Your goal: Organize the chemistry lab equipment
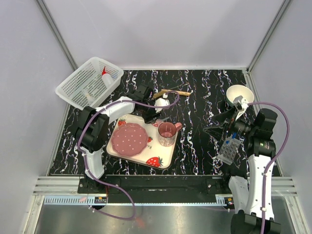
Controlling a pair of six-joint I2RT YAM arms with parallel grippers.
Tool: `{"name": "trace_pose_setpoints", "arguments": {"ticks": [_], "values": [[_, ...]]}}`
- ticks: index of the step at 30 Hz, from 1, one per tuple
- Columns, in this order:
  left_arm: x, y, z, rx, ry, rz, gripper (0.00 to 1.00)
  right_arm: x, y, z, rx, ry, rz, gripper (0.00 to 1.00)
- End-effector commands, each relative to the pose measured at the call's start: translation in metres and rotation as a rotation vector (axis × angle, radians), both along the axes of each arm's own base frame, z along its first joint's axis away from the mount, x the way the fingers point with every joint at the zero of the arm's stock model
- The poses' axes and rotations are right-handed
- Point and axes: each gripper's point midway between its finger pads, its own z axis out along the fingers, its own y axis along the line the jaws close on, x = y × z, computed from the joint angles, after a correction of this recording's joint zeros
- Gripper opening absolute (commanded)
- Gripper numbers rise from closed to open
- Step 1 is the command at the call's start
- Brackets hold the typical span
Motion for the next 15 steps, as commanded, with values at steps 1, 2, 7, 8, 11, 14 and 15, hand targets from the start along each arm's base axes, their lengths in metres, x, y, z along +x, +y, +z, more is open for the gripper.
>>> {"name": "trace_pose_setpoints", "arguments": {"ticks": [1,2,7,8,11,14,15], "values": [[0.014,-0.021,0.019,-0.075,-0.047,-0.029,0.54,-0.004,0.002,0.008,0.006,-0.042,0.022,1.00],[0.014,-0.022,0.019,-0.076,-0.046,-0.030,0.48,-0.004,0.002,0.008,0.008,-0.042,0.023,1.00],[0.013,-0.026,0.023,-0.104,-0.039,-0.017,0.06,-0.005,0.002,0.008,0.011,-0.045,0.023,1.00],[0.014,-0.027,0.027,-0.115,-0.049,-0.014,0.02,-0.006,0.002,0.008,0.011,-0.046,0.025,1.00],[0.017,-0.029,0.043,-0.159,-0.086,0.004,0.00,-0.006,0.002,0.007,0.013,-0.044,0.024,1.00],[0.018,-0.031,0.056,-0.194,-0.111,0.017,0.00,-0.007,0.002,0.008,0.012,-0.050,0.024,1.00],[0.019,-0.031,0.060,-0.200,-0.118,0.019,0.00,-0.007,0.002,0.008,0.013,-0.049,0.024,1.00]]}}
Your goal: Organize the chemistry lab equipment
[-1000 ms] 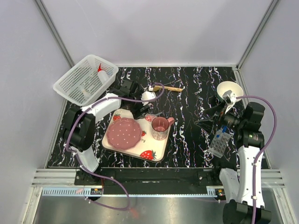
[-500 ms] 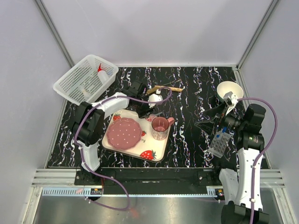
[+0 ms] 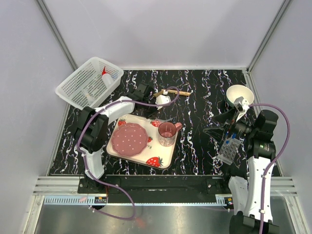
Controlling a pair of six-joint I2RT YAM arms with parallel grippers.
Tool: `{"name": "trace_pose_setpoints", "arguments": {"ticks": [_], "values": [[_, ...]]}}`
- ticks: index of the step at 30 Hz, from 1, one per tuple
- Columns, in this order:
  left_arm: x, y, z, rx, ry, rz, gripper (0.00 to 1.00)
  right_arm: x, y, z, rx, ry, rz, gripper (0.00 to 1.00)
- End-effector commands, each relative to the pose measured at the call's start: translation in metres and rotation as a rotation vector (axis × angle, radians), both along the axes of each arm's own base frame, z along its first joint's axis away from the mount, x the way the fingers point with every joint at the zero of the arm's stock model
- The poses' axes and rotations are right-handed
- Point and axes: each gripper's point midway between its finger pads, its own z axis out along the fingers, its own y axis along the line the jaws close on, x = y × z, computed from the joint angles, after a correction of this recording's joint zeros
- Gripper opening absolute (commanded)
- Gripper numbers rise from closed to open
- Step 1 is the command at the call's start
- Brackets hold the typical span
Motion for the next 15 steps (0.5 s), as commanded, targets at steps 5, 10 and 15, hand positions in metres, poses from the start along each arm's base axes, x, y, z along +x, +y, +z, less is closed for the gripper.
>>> {"name": "trace_pose_setpoints", "arguments": {"ticks": [5,10,15], "values": [[0.018,-0.004,0.061,-0.130,-0.132,0.059,0.15,-0.003,0.001,0.006,0.002,-0.039,0.017,1.00],[0.031,0.020,0.081,-0.224,-0.069,0.280,0.36,-0.001,0.000,0.004,0.007,-0.026,0.018,1.00],[0.032,0.041,0.109,-0.351,0.009,0.550,0.80,0.018,-0.007,0.003,0.001,0.046,0.006,1.00]]}}
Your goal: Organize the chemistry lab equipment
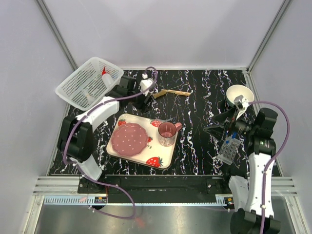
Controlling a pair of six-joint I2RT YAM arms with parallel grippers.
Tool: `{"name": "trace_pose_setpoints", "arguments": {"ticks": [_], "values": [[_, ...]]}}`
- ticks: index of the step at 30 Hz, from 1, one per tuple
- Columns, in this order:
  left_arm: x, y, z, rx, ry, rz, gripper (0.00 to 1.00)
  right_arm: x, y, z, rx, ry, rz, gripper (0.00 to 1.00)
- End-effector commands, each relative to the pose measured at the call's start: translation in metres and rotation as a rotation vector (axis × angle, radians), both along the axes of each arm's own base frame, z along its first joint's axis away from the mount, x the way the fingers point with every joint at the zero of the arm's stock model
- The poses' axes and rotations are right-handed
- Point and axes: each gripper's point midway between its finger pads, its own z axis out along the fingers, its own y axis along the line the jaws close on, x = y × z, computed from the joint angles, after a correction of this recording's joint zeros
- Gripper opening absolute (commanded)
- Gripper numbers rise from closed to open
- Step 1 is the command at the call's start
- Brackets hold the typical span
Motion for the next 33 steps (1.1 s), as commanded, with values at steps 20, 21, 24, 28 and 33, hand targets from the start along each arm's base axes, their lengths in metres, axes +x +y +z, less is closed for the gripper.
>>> {"name": "trace_pose_setpoints", "arguments": {"ticks": [20,21,24,28,33], "values": [[-0.057,-0.030,0.047,-0.842,0.810,0.959,0.94,0.050,-0.004,-0.029,-0.268,0.229,-0.024,1.00],[-0.054,-0.030,0.045,-0.866,0.817,0.979,0.90,0.049,-0.004,-0.027,-0.268,0.220,-0.025,1.00],[-0.052,-0.029,0.024,-0.855,0.871,1.081,0.89,0.045,-0.003,-0.026,-0.264,0.212,-0.022,1.00],[-0.050,-0.037,0.006,-0.834,0.926,1.137,0.83,0.044,-0.003,-0.028,-0.262,0.208,-0.019,1.00],[-0.045,-0.052,-0.003,-0.775,0.961,1.165,0.70,0.043,-0.003,-0.028,-0.260,0.203,-0.021,1.00]]}}
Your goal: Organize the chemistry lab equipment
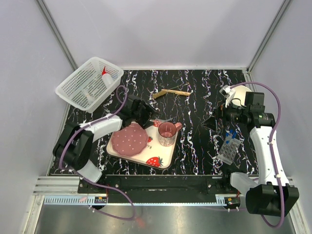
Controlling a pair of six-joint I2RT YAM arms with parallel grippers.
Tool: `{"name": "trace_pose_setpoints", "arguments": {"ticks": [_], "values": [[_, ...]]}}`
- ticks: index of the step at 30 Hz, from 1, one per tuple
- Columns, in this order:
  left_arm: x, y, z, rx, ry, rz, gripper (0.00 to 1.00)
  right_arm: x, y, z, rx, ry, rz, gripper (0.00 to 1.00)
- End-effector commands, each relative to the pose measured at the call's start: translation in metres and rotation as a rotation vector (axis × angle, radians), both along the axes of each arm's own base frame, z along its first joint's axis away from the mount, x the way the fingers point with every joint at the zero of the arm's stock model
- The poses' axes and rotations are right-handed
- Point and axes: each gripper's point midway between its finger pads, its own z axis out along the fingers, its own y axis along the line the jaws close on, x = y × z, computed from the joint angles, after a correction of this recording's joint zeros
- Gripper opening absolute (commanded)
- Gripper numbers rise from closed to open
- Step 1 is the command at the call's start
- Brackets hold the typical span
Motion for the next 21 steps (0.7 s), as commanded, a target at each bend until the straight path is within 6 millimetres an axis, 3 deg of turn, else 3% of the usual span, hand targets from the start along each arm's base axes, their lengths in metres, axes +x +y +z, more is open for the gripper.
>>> {"name": "trace_pose_setpoints", "arguments": {"ticks": [1,4,8,10,14,15,19,21], "values": [[0.015,-0.019,0.006,-0.012,0.035,0.036,0.70,0.002,0.001,0.007,-0.003,-0.050,0.003,1.00],[0.012,-0.025,-0.006,0.037,0.081,0.035,0.68,0.001,0.002,0.006,-0.001,-0.056,0.008,1.00],[0.016,-0.028,-0.021,0.089,0.120,0.049,0.55,0.001,0.002,0.007,0.001,-0.059,0.009,1.00],[0.018,-0.031,-0.030,0.098,0.142,0.050,0.43,0.000,0.002,0.009,0.003,-0.064,0.009,1.00],[0.019,-0.030,-0.043,0.127,0.167,0.061,0.35,-0.002,0.002,0.011,0.005,-0.073,0.008,1.00],[0.020,-0.031,-0.042,0.130,0.163,0.058,0.33,-0.002,0.002,0.011,0.007,-0.073,0.009,1.00],[0.026,-0.030,-0.032,0.133,0.112,0.054,0.04,-0.004,0.002,0.012,0.015,-0.077,0.008,1.00],[0.030,-0.032,-0.017,0.117,0.054,0.042,0.01,-0.004,0.002,0.013,0.015,-0.080,0.006,1.00]]}}
